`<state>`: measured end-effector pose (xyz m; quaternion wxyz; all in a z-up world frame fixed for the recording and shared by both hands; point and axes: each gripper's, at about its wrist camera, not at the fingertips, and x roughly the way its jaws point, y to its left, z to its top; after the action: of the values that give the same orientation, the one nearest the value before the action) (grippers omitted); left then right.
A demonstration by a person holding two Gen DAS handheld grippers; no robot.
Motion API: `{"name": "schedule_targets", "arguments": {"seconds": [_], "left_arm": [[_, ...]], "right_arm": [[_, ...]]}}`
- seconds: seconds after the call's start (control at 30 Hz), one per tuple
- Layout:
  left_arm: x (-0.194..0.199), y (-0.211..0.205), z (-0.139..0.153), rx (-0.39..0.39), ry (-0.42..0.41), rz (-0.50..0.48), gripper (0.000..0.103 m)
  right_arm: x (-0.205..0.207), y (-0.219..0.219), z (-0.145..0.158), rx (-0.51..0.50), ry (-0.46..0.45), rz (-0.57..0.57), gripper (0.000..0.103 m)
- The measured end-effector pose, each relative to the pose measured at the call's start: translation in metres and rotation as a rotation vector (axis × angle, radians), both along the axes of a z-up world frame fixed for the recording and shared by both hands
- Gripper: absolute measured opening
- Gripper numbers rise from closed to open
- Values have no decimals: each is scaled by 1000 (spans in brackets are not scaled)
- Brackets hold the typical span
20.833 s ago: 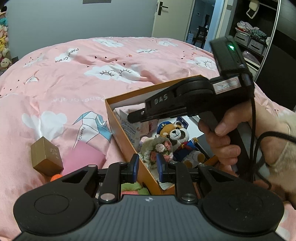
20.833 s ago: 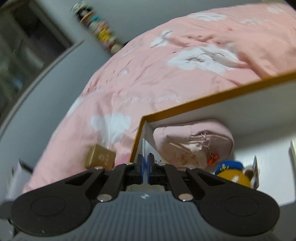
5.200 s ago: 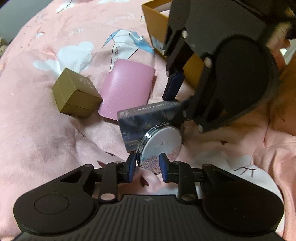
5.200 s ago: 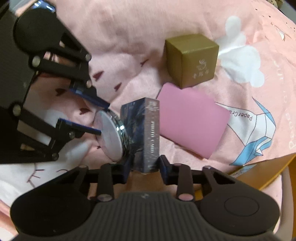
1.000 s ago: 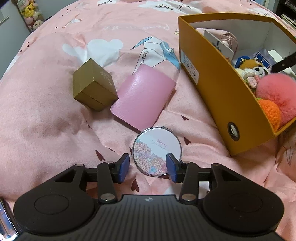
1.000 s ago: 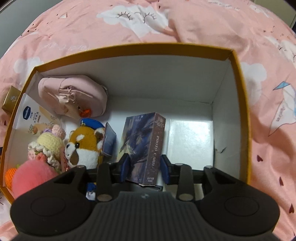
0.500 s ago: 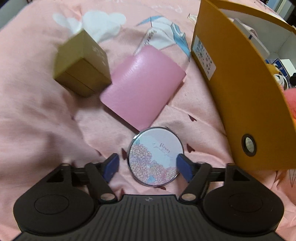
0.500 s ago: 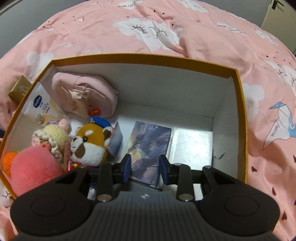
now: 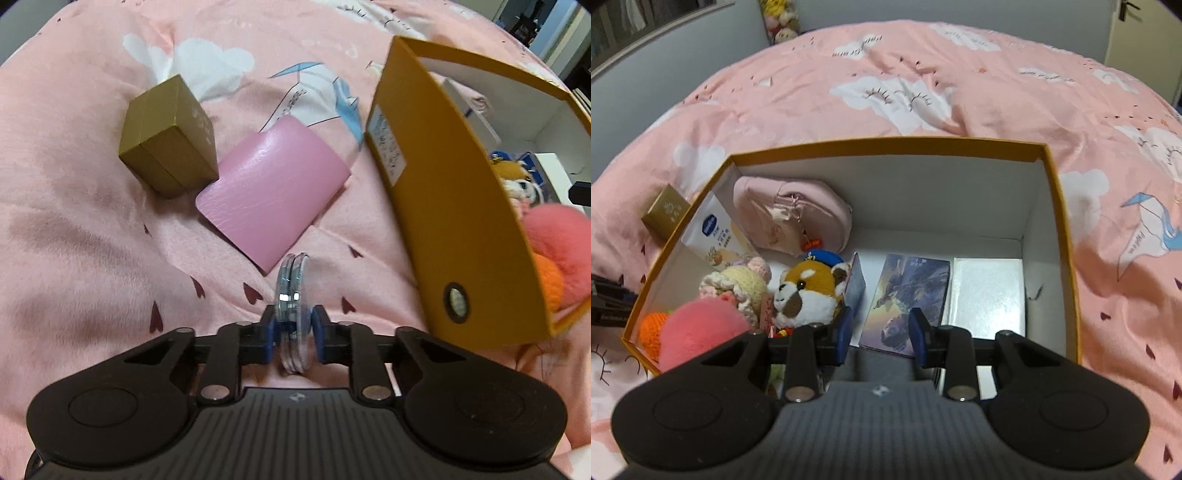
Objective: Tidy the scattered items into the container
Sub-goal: 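Close the left tool on the round compact mirror, then carry the compact mirror into the box with the left tool and open it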
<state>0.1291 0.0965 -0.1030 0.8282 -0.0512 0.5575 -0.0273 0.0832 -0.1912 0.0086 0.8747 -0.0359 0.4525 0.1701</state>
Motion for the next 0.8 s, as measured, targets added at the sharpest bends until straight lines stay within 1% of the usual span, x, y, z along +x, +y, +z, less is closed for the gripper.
{"name": "schedule_targets", "arguments": {"seconds": [0.03, 0.2, 0.3, 0.4, 0.57, 0.67, 0.73, 0.8], "left_arm": [[-2, -1, 2, 5, -11, 3, 17], [-6, 2, 18, 3, -76, 45, 16], [-10, 0, 32, -1, -124, 59, 15], [-15, -6, 50, -20, -183, 50, 15], [-19, -22, 90, -46, -285, -9, 15], [-15, -38, 115, -83, -339, -68, 15], [-11, -53, 128, -117, -358, -122, 15], [-5, -71, 136, -152, -362, -179, 15]], "right_arm": [[-3, -2, 0, 5, -11, -11, 36], [-16, -9, -1, 10, -63, -80, 36], [-21, -15, -2, 36, -64, -104, 36], [-25, -18, -3, 51, -66, -119, 36], [-31, -25, 2, 63, -89, -143, 37], [-34, -29, 8, 69, -102, -136, 37], [-35, -30, 13, 59, -115, -123, 37], [-36, -32, 18, 58, -128, -106, 36]]}}
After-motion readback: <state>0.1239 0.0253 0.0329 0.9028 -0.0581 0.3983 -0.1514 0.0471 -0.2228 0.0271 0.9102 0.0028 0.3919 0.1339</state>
